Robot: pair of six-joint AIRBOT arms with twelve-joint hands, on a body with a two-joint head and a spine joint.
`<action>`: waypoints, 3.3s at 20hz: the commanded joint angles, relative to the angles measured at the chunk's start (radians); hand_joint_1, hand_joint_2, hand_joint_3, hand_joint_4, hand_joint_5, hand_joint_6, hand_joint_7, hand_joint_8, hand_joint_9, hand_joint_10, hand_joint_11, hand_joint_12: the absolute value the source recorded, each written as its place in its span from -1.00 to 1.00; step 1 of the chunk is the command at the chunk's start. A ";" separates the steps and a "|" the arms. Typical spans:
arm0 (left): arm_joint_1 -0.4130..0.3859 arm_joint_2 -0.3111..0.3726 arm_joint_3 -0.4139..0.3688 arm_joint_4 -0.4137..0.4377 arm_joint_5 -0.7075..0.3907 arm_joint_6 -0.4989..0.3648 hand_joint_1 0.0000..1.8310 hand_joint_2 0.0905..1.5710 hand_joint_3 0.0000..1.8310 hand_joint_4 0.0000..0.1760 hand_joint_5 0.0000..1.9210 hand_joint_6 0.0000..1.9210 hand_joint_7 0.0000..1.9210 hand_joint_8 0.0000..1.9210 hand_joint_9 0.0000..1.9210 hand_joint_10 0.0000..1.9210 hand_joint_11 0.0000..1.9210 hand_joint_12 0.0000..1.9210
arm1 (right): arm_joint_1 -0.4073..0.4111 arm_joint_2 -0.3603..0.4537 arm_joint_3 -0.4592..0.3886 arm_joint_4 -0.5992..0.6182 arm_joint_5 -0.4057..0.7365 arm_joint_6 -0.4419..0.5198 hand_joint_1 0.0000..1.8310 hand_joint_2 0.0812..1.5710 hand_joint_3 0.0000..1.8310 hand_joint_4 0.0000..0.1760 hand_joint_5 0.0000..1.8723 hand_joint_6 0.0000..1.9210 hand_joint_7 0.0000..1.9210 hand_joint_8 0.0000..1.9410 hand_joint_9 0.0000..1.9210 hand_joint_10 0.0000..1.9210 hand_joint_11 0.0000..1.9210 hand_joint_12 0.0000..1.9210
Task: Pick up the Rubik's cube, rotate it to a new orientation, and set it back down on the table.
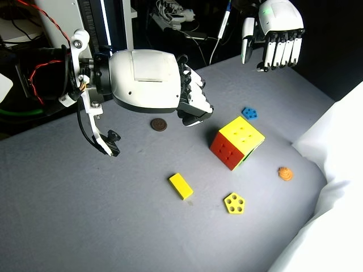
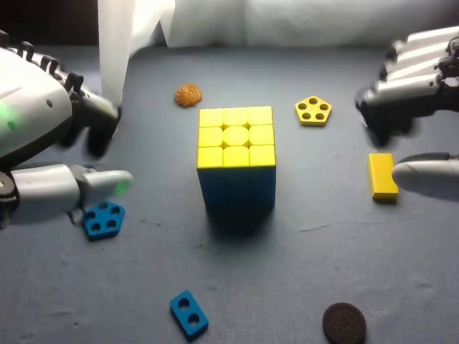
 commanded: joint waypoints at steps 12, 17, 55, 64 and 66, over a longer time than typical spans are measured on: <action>-0.124 -0.087 0.021 -0.476 0.025 0.449 -1.00 0.53 -0.99 -1.00 -0.99 -1.00 -0.90 -1.00 -0.88 -1.00 -1.00 -0.55 | 0.009 0.003 -0.003 0.047 0.115 0.001 -1.00 0.52 -0.96 -1.00 -0.99 -1.00 -0.94 -1.00 -1.00 -0.97 -1.00 -1.00; -0.110 -0.187 0.044 -0.609 -0.050 0.566 -0.35 0.38 -1.00 -1.00 -1.00 -1.00 -1.00 -1.00 -0.99 -1.00 -1.00 -0.61 | 0.008 0.002 -0.003 0.047 0.114 -0.001 -1.00 0.55 -0.96 -1.00 -0.98 -0.99 -0.93 -0.99 -0.98 -0.97 -1.00 -1.00; -0.119 -0.703 0.282 -1.135 -0.407 0.923 -0.06 0.25 -1.00 -1.00 -1.00 -1.00 -1.00 -1.00 -1.00 -1.00 -1.00 -0.84 | 0.008 -0.005 -0.003 0.046 0.115 -0.009 -1.00 0.57 -0.99 -1.00 -1.00 -1.00 -0.96 -0.99 -1.00 -1.00 -1.00 -1.00; -0.114 -0.739 0.316 -1.148 -0.399 0.932 -0.02 0.21 -1.00 -1.00 -1.00 -1.00 -1.00 -1.00 -1.00 -1.00 -1.00 -1.00 | 0.008 -0.006 -0.003 0.046 0.115 -0.010 -1.00 0.57 -0.99 -1.00 -1.00 -1.00 -0.93 -0.98 -0.99 -1.00 -1.00 -1.00; -0.111 -0.740 0.319 -1.153 -0.399 0.932 0.01 0.21 -1.00 -1.00 -1.00 -1.00 -1.00 -1.00 -1.00 -1.00 -1.00 -1.00 | 0.008 -0.005 -0.003 0.047 0.115 -0.010 -1.00 0.57 -0.99 -1.00 -1.00 -1.00 -0.95 -0.99 -1.00 -1.00 -1.00 -1.00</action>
